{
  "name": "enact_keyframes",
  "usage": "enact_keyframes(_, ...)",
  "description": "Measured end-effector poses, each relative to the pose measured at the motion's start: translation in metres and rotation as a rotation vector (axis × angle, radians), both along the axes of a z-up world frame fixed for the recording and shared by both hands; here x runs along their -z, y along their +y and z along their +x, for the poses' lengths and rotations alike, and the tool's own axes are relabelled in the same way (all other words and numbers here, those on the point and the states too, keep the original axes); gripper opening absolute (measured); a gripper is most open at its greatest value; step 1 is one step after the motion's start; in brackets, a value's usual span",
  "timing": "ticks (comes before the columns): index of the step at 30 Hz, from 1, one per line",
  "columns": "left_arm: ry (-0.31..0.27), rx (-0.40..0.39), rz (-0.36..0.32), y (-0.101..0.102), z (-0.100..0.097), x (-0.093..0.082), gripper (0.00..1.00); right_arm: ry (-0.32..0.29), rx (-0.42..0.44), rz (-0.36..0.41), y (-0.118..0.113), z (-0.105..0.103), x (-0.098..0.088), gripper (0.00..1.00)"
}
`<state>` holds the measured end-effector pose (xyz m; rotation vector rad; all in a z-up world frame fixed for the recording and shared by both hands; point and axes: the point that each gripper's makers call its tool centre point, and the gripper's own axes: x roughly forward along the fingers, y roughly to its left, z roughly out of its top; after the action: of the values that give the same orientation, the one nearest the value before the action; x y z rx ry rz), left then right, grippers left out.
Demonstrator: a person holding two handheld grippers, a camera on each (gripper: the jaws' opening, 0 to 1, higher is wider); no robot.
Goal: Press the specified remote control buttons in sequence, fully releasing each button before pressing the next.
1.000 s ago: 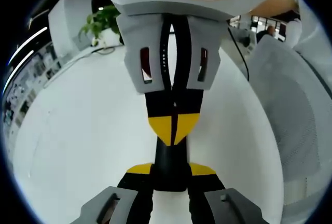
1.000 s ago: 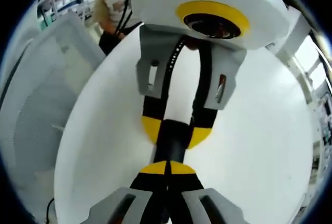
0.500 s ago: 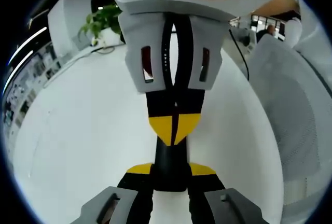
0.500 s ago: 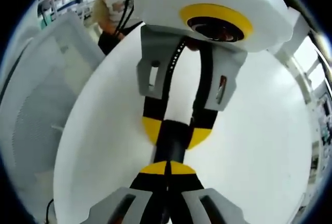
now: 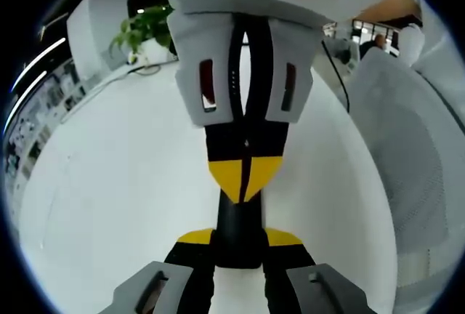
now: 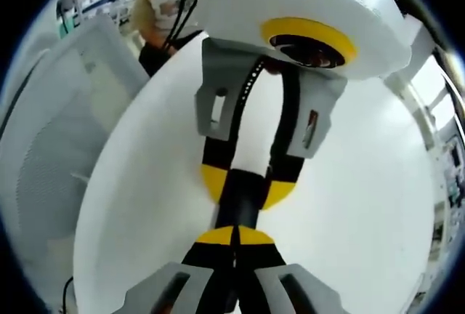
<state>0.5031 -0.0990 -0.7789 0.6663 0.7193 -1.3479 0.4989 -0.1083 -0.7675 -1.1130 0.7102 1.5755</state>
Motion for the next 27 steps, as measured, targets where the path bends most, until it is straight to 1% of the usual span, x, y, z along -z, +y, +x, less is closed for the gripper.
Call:
enact_keyframes(10, 0.001, 0.0, 0.002, 0.0, 0.0, 0.0, 0.24, -0.01, 0.022, 0.039, 0.001, 0.002, -0.013, 0.0)
enact_keyframes(22, 0.001, 0.001, 0.003, 0.001, 0.0, 0.0, 0.24, -0.026, 0.018, 0.052, 0.004, 0.001, -0.02, 0.0)
enact_keyframes(27, 0.001, 0.003, 0.002, 0.001, 0.0, 0.0, 0.24, -0.028, 0.026, 0.071, 0.006, 0.002, -0.025, 0.0)
